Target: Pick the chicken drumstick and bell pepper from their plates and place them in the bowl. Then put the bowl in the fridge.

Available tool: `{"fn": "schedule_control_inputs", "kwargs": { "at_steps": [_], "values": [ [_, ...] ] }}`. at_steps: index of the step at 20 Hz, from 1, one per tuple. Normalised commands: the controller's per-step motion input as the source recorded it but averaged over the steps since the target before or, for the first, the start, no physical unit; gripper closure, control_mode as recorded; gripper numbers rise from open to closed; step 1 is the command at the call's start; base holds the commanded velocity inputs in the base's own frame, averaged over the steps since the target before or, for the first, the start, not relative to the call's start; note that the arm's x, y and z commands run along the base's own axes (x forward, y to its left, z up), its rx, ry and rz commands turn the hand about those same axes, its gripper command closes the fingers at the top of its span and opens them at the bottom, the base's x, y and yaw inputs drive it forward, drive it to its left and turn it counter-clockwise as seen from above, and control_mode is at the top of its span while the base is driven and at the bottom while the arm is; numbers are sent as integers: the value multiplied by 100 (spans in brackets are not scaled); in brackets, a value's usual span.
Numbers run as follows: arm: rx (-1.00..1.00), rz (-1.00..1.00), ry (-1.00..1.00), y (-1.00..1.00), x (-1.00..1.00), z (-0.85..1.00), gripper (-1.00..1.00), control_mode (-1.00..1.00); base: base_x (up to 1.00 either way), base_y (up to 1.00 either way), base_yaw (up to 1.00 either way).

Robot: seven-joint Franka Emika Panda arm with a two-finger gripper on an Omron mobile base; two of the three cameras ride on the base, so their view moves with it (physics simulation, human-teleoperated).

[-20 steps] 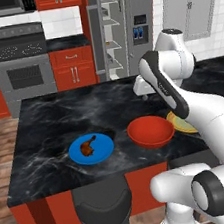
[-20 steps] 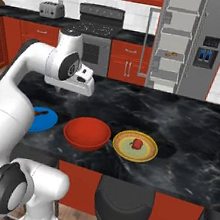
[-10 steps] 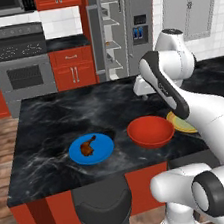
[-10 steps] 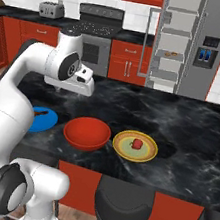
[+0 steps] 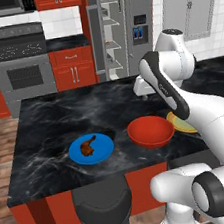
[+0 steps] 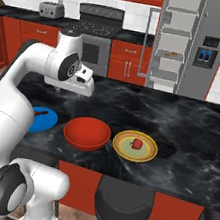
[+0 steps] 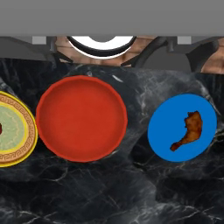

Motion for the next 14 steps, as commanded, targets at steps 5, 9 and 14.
{"fn": "schedule_control_inputs", "kwargs": {
  "at_steps": [5, 9, 14],
  "values": [
    [0, 0, 0, 0, 0, 0, -100, -100, 0, 0, 0],
    [0, 0, 0, 0, 0, 0, -100, -100, 0, 0, 0],
    [3, -1, 1, 2, 0, -3, -100, -100, 0, 0, 0]
  ]
}}
